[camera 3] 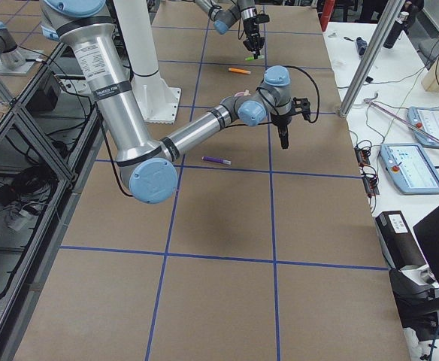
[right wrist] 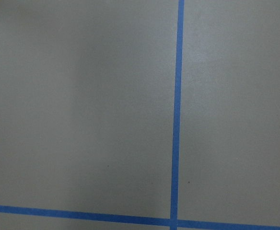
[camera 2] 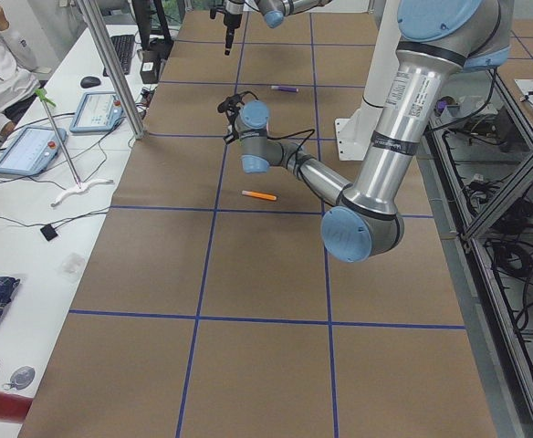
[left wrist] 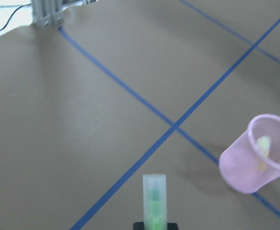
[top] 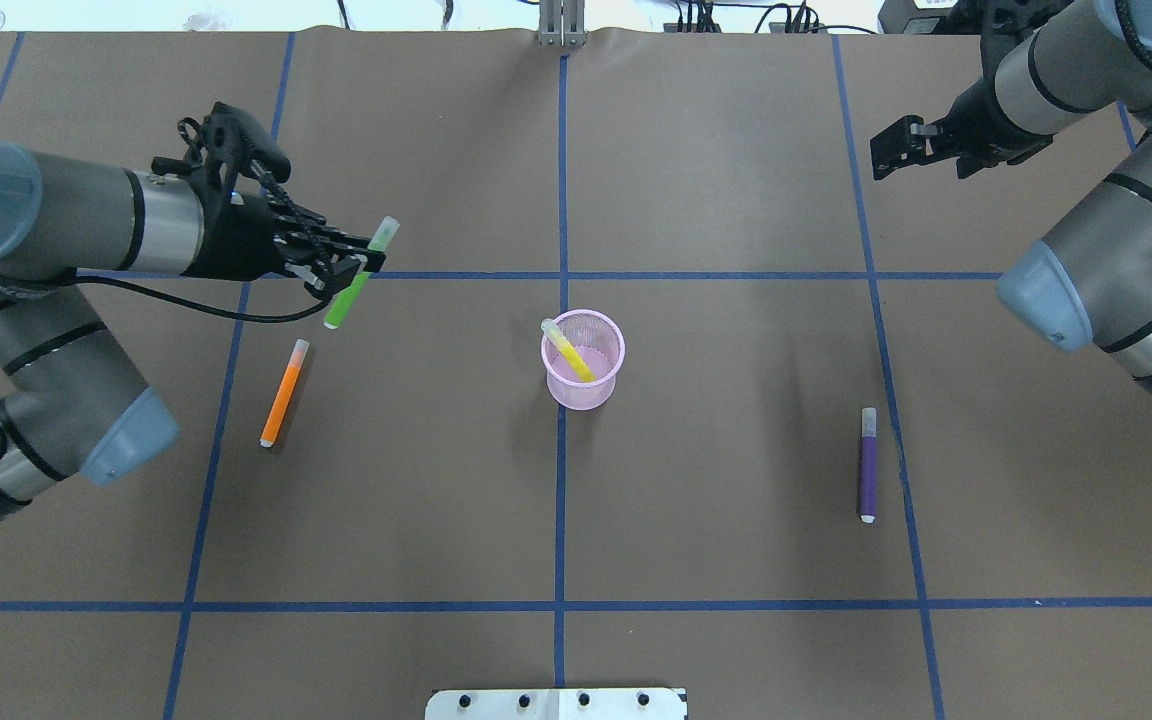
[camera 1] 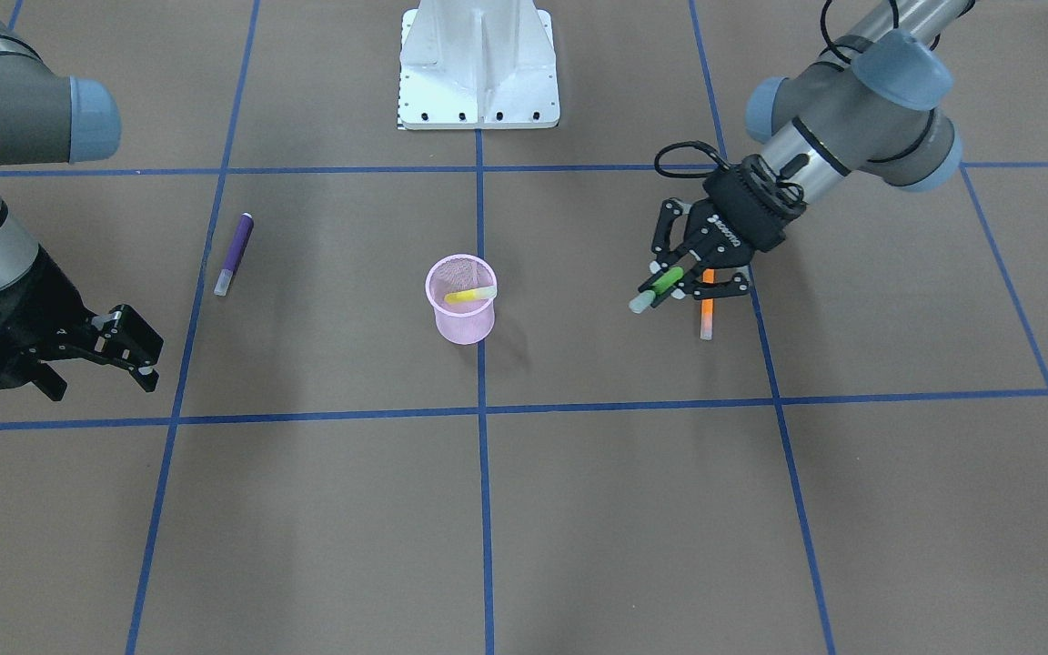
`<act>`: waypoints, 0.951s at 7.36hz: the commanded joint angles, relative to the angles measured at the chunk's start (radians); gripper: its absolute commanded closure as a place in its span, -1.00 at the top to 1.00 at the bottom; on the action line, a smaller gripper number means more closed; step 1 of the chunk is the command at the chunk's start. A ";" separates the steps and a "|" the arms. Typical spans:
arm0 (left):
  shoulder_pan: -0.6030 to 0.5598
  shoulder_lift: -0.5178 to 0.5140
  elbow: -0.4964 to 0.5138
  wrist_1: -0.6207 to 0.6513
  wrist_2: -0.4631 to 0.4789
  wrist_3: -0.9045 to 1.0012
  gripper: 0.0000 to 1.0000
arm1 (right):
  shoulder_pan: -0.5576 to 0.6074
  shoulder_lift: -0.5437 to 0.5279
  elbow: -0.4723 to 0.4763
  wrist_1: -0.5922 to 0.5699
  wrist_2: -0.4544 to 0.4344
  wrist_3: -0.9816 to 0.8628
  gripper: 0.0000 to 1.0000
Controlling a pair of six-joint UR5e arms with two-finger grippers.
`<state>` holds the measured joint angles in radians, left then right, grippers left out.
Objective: Collect pens into pen holder
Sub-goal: 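Lift the green marker with the left gripper toward the pink cup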
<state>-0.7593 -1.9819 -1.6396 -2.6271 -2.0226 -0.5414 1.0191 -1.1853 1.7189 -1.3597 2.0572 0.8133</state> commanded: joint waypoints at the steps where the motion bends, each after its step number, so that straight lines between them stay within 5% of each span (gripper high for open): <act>1: 0.107 -0.179 0.125 -0.204 0.129 0.000 -1.00 | -0.001 0.001 -0.001 0.001 0.000 0.000 0.99; 4: 0.226 -0.257 0.239 -0.293 0.281 0.006 -1.00 | -0.001 0.004 -0.002 0.001 0.000 0.000 0.99; 7: 0.259 -0.282 0.291 -0.321 0.317 0.008 -1.00 | -0.002 0.009 -0.002 0.001 0.000 0.001 0.99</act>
<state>-0.5082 -2.2571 -1.3631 -2.9421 -1.7169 -0.5351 1.0176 -1.1789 1.7158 -1.3591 2.0574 0.8143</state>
